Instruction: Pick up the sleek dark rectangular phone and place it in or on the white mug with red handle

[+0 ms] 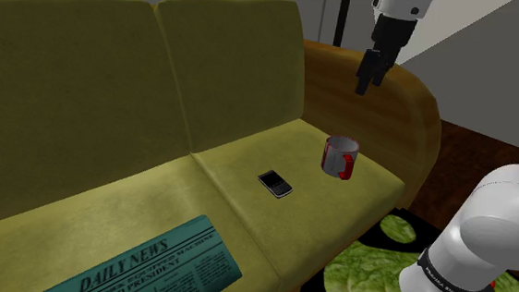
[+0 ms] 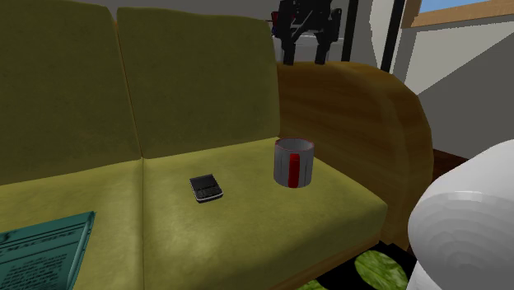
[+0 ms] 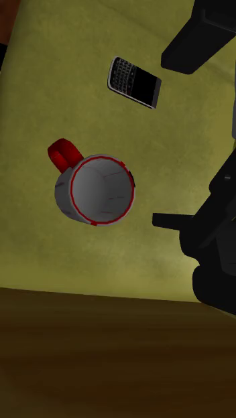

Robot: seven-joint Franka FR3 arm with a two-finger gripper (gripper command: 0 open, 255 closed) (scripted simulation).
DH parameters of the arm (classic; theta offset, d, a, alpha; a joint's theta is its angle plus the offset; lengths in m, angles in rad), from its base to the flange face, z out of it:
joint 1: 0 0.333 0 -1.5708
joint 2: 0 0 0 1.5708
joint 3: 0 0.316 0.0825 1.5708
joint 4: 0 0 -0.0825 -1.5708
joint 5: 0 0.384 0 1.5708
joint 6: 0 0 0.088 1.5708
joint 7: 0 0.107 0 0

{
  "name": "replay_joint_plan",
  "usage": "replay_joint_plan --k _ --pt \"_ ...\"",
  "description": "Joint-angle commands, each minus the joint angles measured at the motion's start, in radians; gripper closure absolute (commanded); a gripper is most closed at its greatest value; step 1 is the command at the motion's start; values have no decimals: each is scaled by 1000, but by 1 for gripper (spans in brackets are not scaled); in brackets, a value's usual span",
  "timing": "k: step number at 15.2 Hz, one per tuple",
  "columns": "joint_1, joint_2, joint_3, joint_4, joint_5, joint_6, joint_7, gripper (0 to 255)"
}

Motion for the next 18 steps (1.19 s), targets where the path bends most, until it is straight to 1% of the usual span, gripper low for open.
replay_joint_plan --k 1,6,10,14,18 --pt "0 0 0 0 0 0 0 0" --pt "26 3 67 -135 41 158 77 0" --pt "50 35 124 -220 74 294 138 0" --pt "74 98 186 -282 104 438 202 0" --pt "93 193 252 -319 124 589 269 0"
